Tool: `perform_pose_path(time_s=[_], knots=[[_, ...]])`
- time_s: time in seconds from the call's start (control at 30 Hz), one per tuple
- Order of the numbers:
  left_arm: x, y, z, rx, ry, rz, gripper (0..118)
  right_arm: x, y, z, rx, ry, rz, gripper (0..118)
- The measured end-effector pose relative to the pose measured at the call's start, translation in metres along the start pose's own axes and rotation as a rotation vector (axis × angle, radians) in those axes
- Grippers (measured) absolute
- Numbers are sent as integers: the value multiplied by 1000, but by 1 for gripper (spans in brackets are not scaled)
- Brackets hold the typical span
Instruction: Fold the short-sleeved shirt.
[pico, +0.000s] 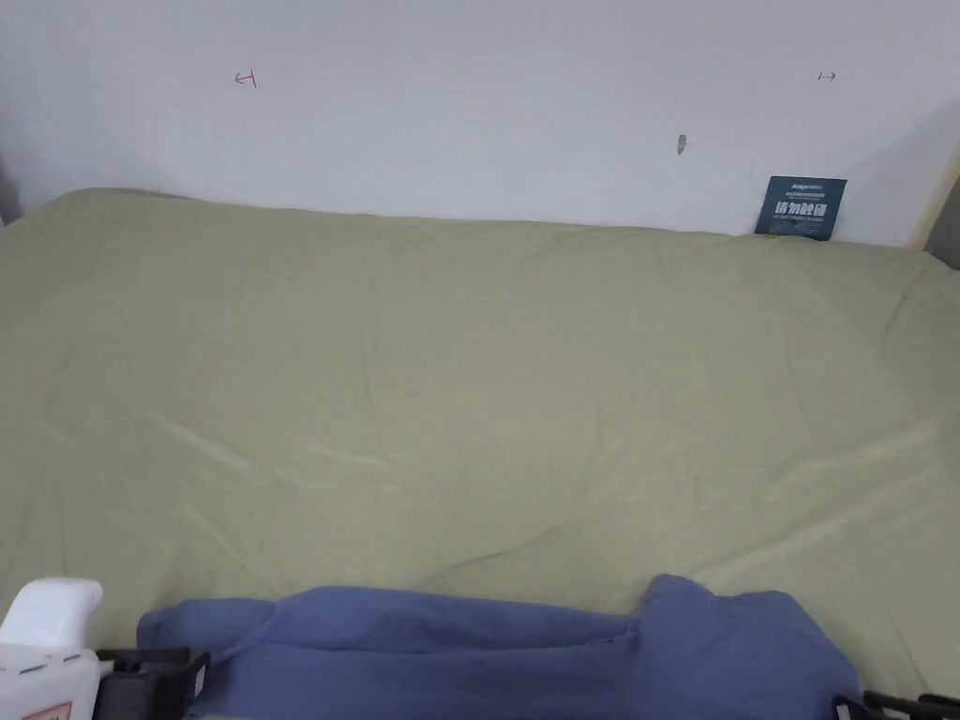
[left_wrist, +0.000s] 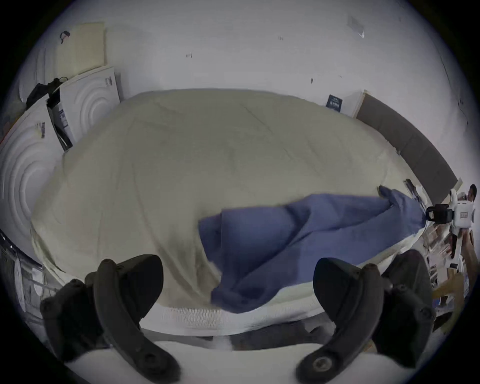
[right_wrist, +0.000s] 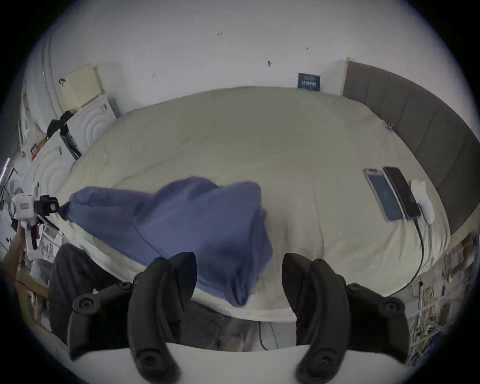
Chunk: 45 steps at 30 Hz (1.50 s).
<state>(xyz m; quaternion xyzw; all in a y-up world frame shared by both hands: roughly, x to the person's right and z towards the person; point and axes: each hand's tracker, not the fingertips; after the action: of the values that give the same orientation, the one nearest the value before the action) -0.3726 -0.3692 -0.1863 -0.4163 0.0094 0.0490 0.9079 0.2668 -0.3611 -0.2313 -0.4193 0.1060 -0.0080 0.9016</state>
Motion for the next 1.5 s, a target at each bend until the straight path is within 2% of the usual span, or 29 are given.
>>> perform_pose_path(time_s=[0.13, 0.17, 0.2, 0.23, 0.27, 0.3, 0.33, 0.4, 0.47, 0.53, 0.6, 1.0, 1.1, 1.43, 1.5], knots=[[41, 52, 32, 199, -18, -38, 112, -48, 52, 26, 214, 8, 63, 72], [57, 67, 42, 256, -18, -58, 108, -67, 65, 34, 300, -1, 74, 71], [71, 79, 50, 309, -17, -69, 96, -81, 76, 42, 368, -9, 83, 71], [89, 91, 59, 378, -2, -72, 81, -97, 88, 51, 443, -16, 88, 68], [107, 98, 67, 436, 20, -77, 56, -112, 96, 59, 522, -13, 92, 48], [121, 104, 70, 489, 38, -90, 11, -125, 102, 62, 588, -36, 96, 0], [136, 109, 72, 527, 75, -82, 0, -137, 103, 62, 656, -88, 104, 0], [161, 109, 77, 584, 81, -89, 0, -156, 108, 61, 685, -99, 144, 0], [179, 108, 83, 657, 54, -76, 0, -174, 110, 62, 714, -129, 133, 0], [195, 108, 88, 675, 54, -85, 0, -181, 109, 63, 751, -99, 101, 0], [205, 106, 93, 731, 79, -92, 0, -191, 110, 68, 789, -150, 115, 0], [194, 109, 103, 738, 83, -76, 0, -202, 106, 80, 845, -182, 127, 0], [169, 114, 97, 630, -4, -24, 0, -205, 103, 81, 845, -176, 133, 0], [-59, 71, -2, -121, -374, 429, 0, -222, 72, 77, 808, -161, 152, 0], [-76, 57, -9, -159, -387, 481, 0, -223, 69, 73, 788, -147, 142, 0]])
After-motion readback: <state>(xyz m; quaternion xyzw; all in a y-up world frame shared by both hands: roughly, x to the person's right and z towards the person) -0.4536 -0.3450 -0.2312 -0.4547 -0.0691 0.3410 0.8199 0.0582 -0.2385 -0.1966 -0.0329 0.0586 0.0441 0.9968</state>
